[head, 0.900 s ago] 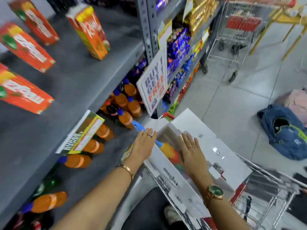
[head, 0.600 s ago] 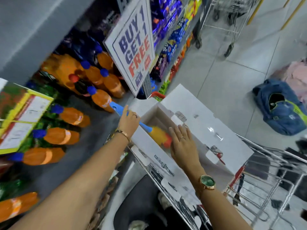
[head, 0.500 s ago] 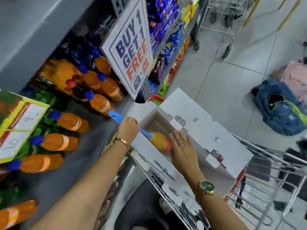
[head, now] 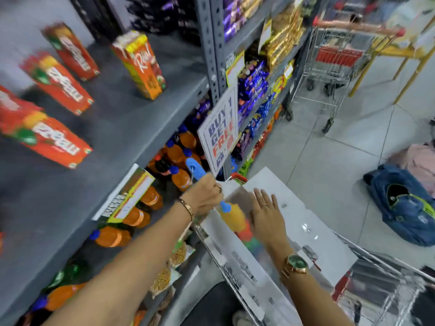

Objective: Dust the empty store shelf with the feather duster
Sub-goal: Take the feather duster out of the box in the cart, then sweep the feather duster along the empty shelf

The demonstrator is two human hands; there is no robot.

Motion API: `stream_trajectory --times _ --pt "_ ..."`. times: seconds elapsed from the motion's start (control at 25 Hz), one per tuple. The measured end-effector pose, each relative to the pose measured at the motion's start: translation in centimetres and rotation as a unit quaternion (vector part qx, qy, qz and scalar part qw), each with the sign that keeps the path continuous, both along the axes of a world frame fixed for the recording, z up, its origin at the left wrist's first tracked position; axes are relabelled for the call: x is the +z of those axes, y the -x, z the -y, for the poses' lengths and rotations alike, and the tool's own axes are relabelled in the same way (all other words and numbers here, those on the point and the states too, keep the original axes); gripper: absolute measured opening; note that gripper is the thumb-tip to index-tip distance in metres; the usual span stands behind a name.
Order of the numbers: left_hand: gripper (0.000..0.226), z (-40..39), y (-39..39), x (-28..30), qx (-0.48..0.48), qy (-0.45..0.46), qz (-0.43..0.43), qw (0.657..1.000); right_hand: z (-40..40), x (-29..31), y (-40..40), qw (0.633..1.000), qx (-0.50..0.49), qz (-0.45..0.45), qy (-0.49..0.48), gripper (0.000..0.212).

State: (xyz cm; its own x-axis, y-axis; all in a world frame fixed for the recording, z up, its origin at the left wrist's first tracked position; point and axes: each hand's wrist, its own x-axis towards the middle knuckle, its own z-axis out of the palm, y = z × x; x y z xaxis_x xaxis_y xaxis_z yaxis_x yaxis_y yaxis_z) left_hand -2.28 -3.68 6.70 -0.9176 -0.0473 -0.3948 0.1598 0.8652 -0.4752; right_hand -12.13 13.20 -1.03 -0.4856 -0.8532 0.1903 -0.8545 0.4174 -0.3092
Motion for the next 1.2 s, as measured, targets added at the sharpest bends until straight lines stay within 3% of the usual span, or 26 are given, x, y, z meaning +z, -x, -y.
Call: stream_trajectory --times 0.16,0.32,0.44,0.64,0.76,0.88,0.96,1.04,1.2 --pt "0.024 0.2 -1.4 12.1 -0.006 0.025 -0.009 1.000 1.8 9.1 0.0 0.998 0.023 -0.007 0.063 0.049" --pt "0.014 -1.2 -3.7 26.6 0.044 0.094 -0.085 0.991 3.2 19.0 -1.9 0.984 0.036 0.006 0.176 0.057" --pt "0.019 -2.7 -6.5 36.5 0.020 0.144 -0.160 0.976 4.5 25.6 -3.4 0.963 0.062 0.029 0.260 0.065" --pt "0.022 -5.2 -15.3 51.9 -0.013 0.281 -0.352 0.893 7.2 37.7 -7.2 0.908 0.090 0.020 0.409 0.057" --pt "0.020 -6.8 -22.9 59.0 0.060 0.372 -0.415 0.828 9.3 45.4 -12.0 0.828 0.137 0.026 0.543 0.047" --pt "0.027 -8.0 -31.4 63.3 0.154 0.405 -0.484 0.761 10.7 51.6 -18.3 0.750 0.250 0.022 0.612 0.035" --pt "0.035 -8.5 -36.3 64.5 0.224 0.377 -0.526 0.729 12.0 53.2 -22.7 0.722 0.314 0.000 0.616 0.034" --pt "0.042 -8.5 -39.4 64.3 0.313 0.325 -0.539 0.711 13.0 52.7 -26.5 0.716 0.370 -0.023 0.592 0.037" --pt "0.025 -6.7 -43.4 60.4 0.538 0.162 -0.443 0.698 13.9 48.9 -30.4 0.730 0.375 -0.022 0.571 0.047"
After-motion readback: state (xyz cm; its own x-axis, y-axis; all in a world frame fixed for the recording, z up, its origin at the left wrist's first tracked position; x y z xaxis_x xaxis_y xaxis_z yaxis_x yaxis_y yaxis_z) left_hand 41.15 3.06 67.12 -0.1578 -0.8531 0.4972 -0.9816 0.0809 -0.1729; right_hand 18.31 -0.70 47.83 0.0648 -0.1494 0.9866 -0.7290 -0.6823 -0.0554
